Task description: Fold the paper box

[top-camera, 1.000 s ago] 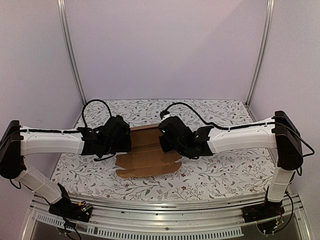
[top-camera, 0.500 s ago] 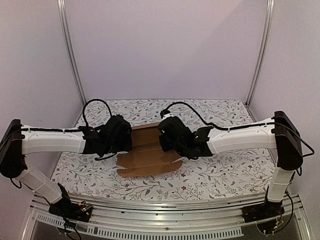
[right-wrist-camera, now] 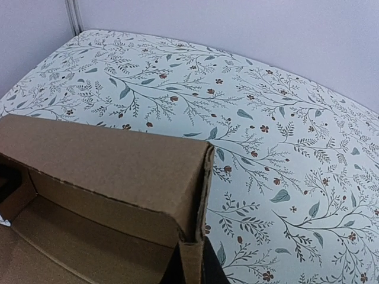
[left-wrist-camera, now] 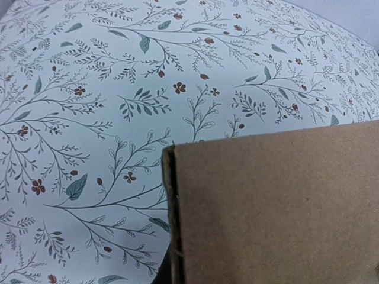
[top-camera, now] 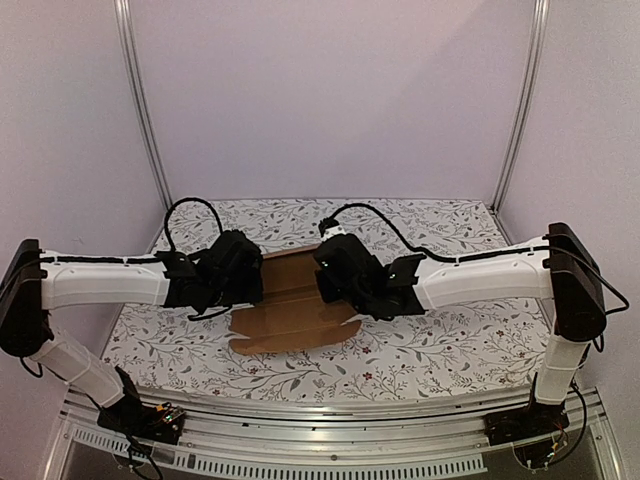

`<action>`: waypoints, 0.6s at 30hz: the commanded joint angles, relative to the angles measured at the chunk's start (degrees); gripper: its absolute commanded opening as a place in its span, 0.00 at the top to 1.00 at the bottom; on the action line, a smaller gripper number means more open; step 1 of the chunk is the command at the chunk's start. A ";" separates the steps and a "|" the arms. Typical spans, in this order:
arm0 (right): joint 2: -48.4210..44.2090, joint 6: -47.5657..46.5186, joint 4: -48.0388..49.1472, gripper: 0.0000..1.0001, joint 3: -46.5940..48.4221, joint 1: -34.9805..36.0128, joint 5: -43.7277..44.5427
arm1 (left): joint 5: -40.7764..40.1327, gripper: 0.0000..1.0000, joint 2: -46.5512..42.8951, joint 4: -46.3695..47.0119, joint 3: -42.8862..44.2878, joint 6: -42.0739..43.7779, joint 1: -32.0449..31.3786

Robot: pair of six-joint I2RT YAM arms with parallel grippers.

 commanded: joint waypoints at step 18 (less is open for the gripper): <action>0.60 0.21 4.90 1.00 1.49 1.44 -1.33 | 2.38 0.82 -2.33 -0.90 3.08 0.12 -2.09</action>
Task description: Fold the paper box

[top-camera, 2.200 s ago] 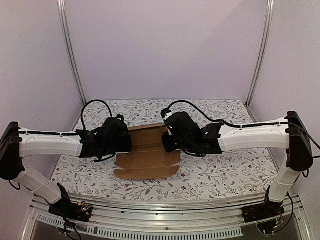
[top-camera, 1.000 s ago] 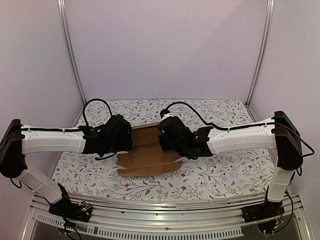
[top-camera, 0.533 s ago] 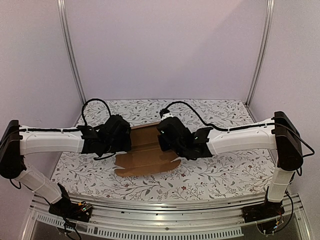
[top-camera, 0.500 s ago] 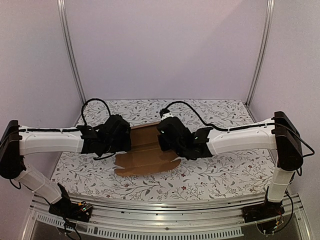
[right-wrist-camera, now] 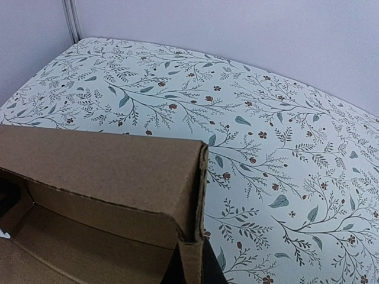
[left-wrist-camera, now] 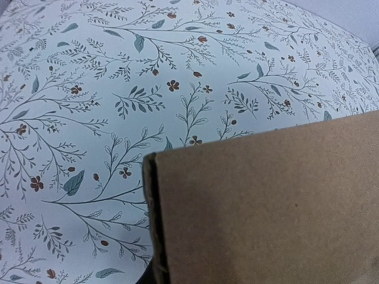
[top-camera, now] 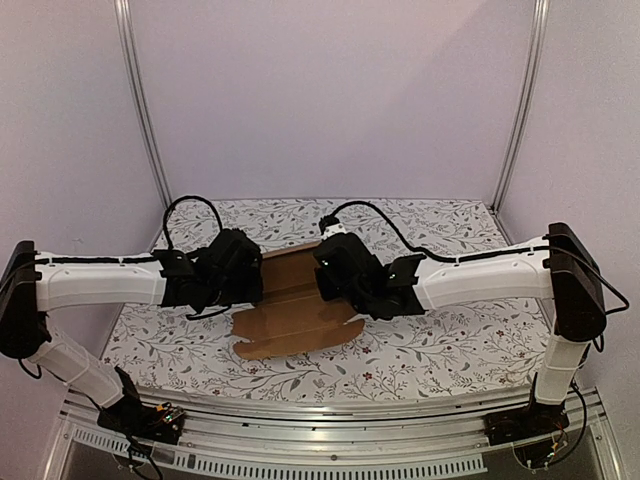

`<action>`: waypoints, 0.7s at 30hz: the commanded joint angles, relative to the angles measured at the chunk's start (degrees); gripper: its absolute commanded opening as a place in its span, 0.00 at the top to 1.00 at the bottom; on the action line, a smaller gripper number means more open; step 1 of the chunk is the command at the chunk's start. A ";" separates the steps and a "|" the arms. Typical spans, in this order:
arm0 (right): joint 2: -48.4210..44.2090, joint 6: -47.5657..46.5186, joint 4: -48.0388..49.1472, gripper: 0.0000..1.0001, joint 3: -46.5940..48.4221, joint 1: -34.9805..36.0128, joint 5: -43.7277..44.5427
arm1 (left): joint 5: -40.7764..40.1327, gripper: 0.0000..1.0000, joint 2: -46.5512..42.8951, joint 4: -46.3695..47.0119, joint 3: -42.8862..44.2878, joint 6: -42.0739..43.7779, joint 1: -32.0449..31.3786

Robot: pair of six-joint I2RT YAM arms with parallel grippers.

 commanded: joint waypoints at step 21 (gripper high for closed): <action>2.05 -5.20 8.19 1.00 -1.08 -1.77 0.67 | 5.42 0.17 -13.88 -6.74 -2.33 2.84 -1.39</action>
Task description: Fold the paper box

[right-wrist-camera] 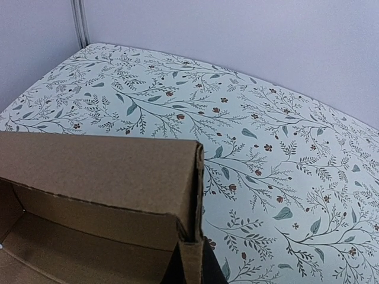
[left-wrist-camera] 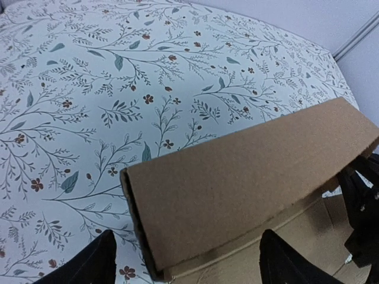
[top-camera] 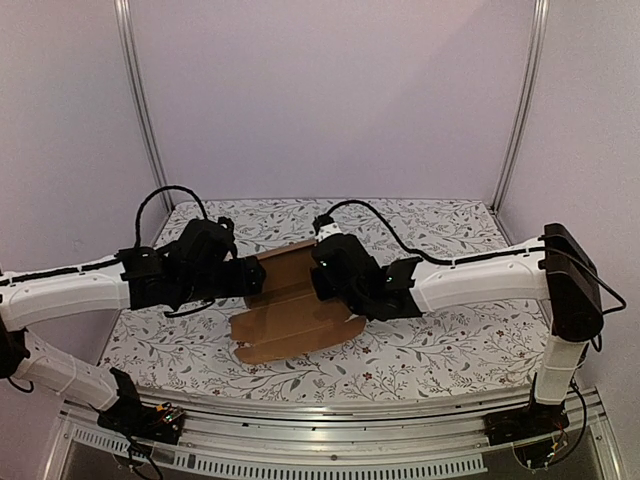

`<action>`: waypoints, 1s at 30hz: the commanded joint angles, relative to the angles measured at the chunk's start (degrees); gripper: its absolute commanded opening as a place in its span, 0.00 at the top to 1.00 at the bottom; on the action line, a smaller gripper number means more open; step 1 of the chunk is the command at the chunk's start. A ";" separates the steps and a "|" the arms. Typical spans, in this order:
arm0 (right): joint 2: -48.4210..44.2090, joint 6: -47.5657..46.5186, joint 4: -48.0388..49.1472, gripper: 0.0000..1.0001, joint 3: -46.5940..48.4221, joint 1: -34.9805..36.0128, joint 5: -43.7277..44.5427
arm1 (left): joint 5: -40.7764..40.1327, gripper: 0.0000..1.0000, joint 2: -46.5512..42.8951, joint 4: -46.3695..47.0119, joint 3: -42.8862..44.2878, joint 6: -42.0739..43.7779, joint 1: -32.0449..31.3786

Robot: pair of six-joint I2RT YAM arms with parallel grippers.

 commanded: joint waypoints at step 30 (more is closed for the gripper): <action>16.99 -22.03 69.37 1.00 -23.33 -8.69 -39.22 | 21.79 1.00 4.89 8.37 7.77 14.86 4.05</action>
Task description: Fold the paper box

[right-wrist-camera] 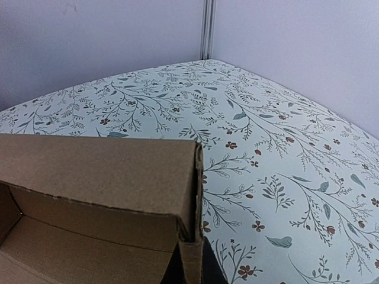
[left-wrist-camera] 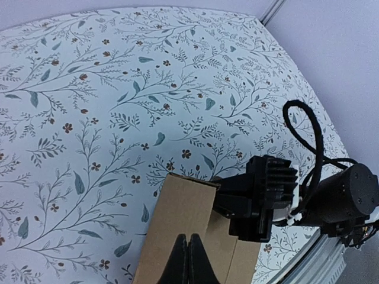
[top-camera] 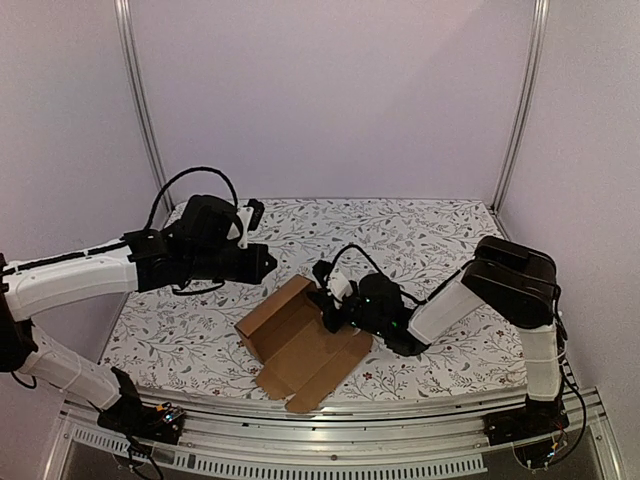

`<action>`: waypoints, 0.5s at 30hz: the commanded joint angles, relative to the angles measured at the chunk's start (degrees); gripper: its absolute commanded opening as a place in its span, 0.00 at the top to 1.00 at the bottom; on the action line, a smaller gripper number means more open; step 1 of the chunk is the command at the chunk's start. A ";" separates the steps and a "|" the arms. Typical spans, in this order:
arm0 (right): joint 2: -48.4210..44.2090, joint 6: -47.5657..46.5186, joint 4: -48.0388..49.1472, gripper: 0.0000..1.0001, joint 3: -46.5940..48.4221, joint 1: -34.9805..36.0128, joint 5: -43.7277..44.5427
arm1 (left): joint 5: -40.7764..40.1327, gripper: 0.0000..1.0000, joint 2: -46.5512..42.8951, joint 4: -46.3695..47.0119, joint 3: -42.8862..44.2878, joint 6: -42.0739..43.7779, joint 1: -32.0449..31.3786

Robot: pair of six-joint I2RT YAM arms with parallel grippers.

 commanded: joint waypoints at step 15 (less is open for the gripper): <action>11.67 -0.78 24.12 1.00 -3.04 -1.12 -1.27 | 11.20 1.00 18.28 13.30 5.86 0.14 1.61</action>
